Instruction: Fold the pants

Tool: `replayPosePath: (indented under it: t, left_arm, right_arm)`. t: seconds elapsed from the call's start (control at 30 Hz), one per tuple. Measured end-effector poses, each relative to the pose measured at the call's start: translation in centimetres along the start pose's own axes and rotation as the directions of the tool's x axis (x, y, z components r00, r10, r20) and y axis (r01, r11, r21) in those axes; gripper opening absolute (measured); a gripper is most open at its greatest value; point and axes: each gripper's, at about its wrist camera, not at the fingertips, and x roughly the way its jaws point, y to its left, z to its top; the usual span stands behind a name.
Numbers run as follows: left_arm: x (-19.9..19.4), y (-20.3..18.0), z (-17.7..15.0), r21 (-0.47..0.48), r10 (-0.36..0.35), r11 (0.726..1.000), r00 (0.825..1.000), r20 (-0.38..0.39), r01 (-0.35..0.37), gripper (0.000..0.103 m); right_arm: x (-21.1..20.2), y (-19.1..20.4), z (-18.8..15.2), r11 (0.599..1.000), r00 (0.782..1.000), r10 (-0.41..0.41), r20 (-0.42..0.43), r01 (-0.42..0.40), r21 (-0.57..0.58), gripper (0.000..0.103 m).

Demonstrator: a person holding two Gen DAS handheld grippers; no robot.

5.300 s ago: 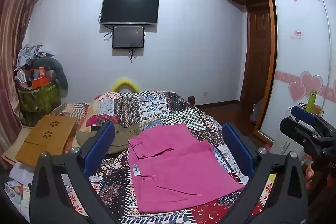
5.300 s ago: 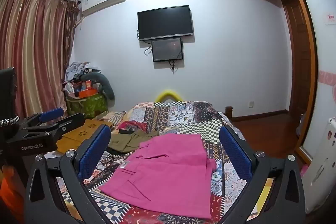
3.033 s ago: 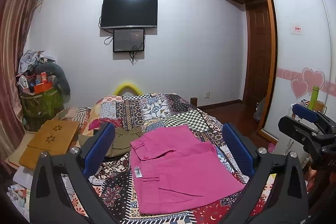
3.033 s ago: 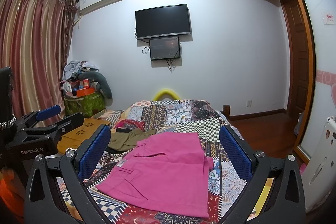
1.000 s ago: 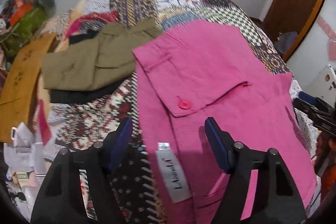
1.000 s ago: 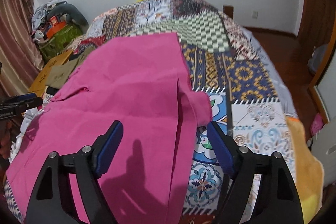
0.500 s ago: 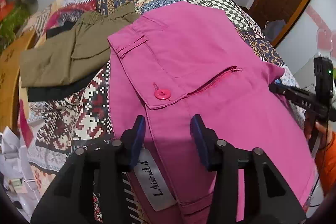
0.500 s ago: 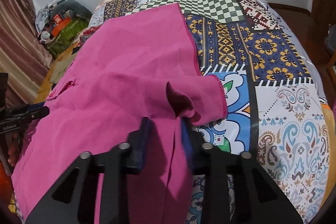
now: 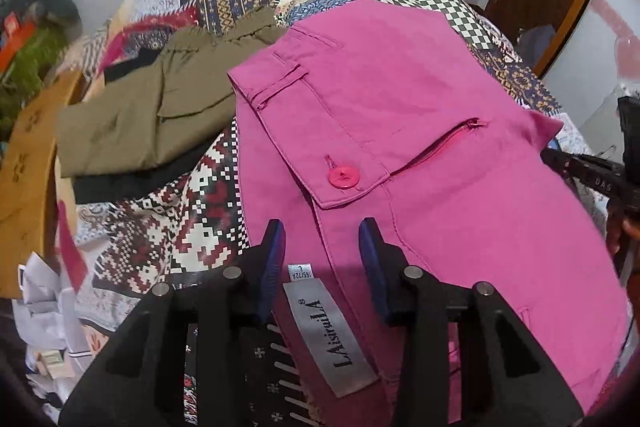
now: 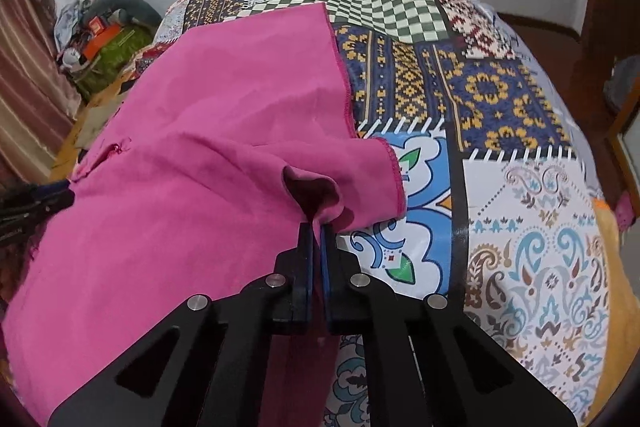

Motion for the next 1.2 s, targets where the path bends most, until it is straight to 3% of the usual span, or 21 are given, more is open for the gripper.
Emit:
replayPosePath:
  t: [0.1,0.33,0.5,0.77,0.87,1.1,1.13,1.2]
  left_arm:
    - [-0.4,-0.1,0.0,0.01,0.01,1.0,1.0,0.002,-0.01,0.04]
    - [-2.1,0.4,0.6,-0.03,0.005,1.0,1.0,0.026,-0.004,0.04]
    - [-2.5,1.0,2.2,-0.065,-0.01,0.998,0.999,0.044,0.013,0.04]
    - [0.6,1.8,4.2,-0.125,-0.073,0.99,0.997,-0.014,0.07,0.041]
    - [2.2,1.6,4.3,-0.139,-0.099,0.986,0.994,-0.052,0.091,0.042]
    - [3.2,1.9,4.3,-0.171,-0.151,0.975,0.987,-0.057,0.14,0.043]
    - [3.2,1.8,4.2,-0.164,-0.156,0.976,0.986,-0.054,0.145,0.039]
    - [3.1,1.6,4.2,-0.145,-0.147,0.98,0.988,-0.044,0.139,0.03]
  right_arm:
    - [-0.5,0.4,0.2,1.0,1.0,-0.013,-0.009,0.013,0.001,0.006]
    - [-4.3,1.0,0.5,0.996,0.996,-0.067,0.06,0.07,-0.05,0.009]
    - [-6.4,0.4,1.7,0.996,0.988,-0.08,0.132,0.085,-0.035,0.039]
    - [-5.2,-1.1,3.6,0.995,0.983,-0.097,0.154,0.095,0.019,0.049]
    - [-3.5,-1.9,4.0,0.996,0.99,-0.081,0.119,0.077,0.033,0.049]
    - [1.2,-3.4,3.8,0.996,1.0,0.001,-0.003,-0.001,0.087,0.049]
    - [1.5,-3.5,3.7,0.996,1.0,0.013,-0.016,-0.012,0.091,0.049]
    - [2.5,-3.6,3.2,0.994,0.997,0.055,-0.052,-0.05,0.098,0.035]
